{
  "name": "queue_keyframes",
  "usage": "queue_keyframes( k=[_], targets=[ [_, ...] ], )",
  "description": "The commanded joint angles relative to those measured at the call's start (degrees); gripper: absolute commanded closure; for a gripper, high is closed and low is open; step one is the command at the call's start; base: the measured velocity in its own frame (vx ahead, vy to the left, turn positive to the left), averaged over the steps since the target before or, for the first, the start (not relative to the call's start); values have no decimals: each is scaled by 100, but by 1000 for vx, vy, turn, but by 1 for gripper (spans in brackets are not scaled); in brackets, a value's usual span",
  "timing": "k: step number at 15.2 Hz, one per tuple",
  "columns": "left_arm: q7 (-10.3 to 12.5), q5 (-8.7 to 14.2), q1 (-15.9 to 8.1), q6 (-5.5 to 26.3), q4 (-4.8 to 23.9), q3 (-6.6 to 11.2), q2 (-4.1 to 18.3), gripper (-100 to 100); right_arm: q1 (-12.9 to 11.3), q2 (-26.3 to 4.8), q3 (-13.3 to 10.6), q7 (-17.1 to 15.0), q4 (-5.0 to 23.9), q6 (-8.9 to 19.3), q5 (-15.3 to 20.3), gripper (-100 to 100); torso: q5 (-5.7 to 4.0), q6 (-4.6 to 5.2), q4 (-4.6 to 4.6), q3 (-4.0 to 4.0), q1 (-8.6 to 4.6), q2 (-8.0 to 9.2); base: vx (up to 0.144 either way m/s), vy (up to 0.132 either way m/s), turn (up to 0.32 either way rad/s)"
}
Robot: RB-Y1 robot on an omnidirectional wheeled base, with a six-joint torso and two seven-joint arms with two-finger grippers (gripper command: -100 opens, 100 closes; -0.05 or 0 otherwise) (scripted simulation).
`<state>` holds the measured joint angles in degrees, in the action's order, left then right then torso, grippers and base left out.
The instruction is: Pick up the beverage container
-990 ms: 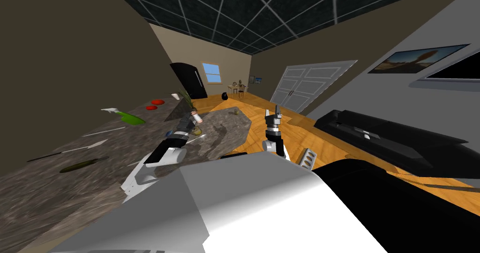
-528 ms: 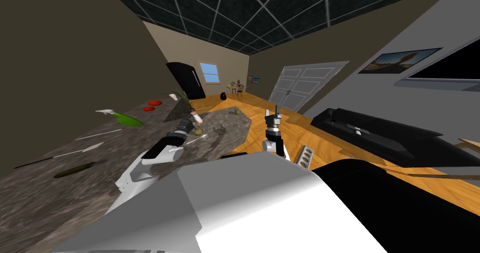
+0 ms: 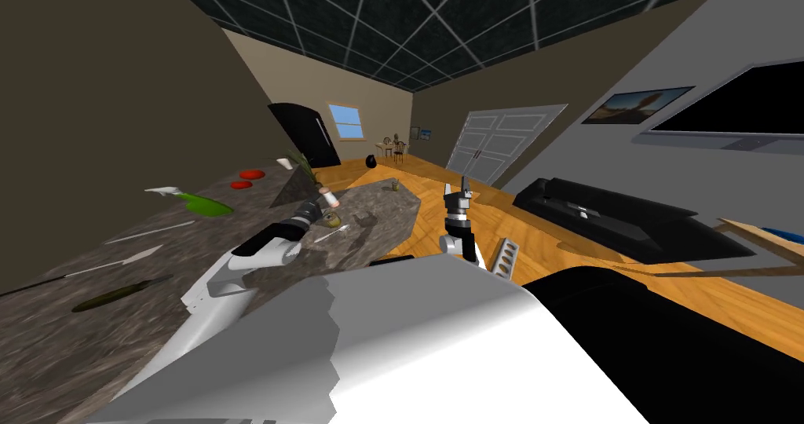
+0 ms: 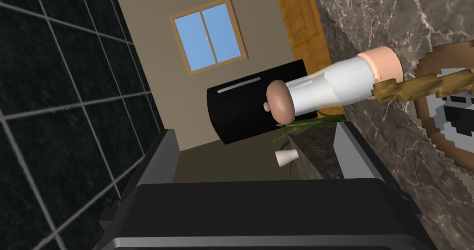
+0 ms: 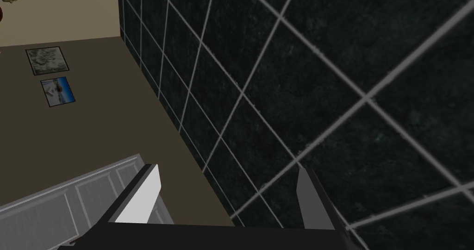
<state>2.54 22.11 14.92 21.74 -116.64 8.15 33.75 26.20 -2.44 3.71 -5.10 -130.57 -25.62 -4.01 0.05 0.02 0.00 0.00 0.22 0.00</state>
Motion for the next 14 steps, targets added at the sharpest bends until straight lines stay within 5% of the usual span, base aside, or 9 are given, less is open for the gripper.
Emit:
queue_keyframes(
  k=[1,14],
  targets=[
    [53,141,-54,286,102,35,145,-100,0,0,0,0,0,0,0,0,0,0,0,0,0,0,-22,47,-121],
    [332,978,-467,1856,696,191,959,-100,0,0,0,0,0,0,0,0,0,1,0,-1,-1,-2,-20,44,-96]
  ],
)
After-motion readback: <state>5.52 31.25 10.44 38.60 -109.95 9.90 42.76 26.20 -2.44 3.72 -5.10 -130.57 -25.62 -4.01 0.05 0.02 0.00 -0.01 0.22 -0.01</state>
